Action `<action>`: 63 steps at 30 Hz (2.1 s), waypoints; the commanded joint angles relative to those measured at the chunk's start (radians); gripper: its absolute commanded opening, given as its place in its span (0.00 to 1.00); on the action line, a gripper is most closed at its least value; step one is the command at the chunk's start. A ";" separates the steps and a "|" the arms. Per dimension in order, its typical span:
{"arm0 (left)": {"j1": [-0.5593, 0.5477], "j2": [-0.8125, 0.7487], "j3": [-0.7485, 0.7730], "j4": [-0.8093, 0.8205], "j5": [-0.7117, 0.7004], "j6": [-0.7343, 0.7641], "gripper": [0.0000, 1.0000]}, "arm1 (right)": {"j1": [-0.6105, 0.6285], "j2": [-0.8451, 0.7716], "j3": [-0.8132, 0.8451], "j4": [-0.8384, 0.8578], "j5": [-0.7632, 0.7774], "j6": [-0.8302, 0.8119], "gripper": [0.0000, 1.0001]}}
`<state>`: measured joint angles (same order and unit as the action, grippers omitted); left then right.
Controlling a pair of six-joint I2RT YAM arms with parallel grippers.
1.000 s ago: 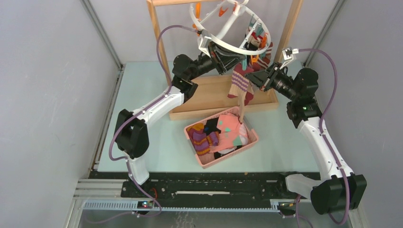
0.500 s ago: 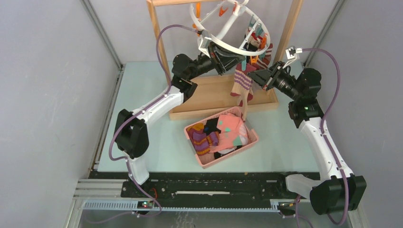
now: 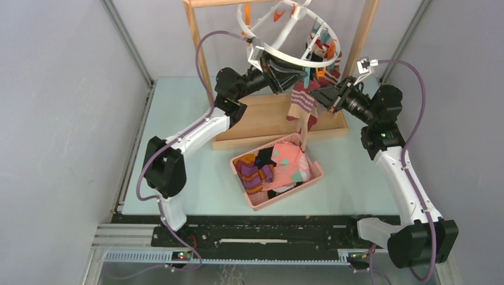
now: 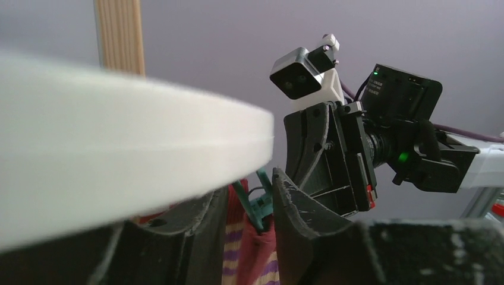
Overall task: Clip the socks to the hanger
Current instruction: Clamp the sock onto the hanger.
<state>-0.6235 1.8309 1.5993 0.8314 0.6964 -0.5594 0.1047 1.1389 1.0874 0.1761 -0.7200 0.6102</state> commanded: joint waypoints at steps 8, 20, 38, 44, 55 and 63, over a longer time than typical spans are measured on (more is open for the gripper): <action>-0.014 -0.031 0.008 0.086 0.090 -0.075 0.56 | -0.006 -0.021 0.045 -0.008 0.002 -0.024 0.00; -0.011 -0.062 -0.023 0.089 0.052 -0.088 0.74 | -0.013 -0.026 0.046 0.001 0.004 -0.024 0.00; -0.036 -0.147 -0.040 -0.285 -0.152 0.128 0.95 | -0.004 -0.006 0.045 0.026 0.006 -0.020 0.00; -0.037 -0.150 -0.036 -0.314 -0.170 0.136 0.94 | 0.004 0.011 0.045 0.020 0.007 -0.027 0.00; -0.037 -0.120 0.007 -0.285 -0.139 0.077 0.90 | 0.015 0.036 0.064 0.011 0.005 -0.044 0.00; -0.037 -0.098 0.036 -0.290 -0.158 0.051 0.84 | 0.018 0.038 0.069 0.007 0.004 -0.048 0.00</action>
<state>-0.6590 1.7302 1.5551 0.5137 0.5518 -0.4881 0.1139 1.1812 1.1084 0.1577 -0.7158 0.5808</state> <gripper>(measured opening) 0.849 0.011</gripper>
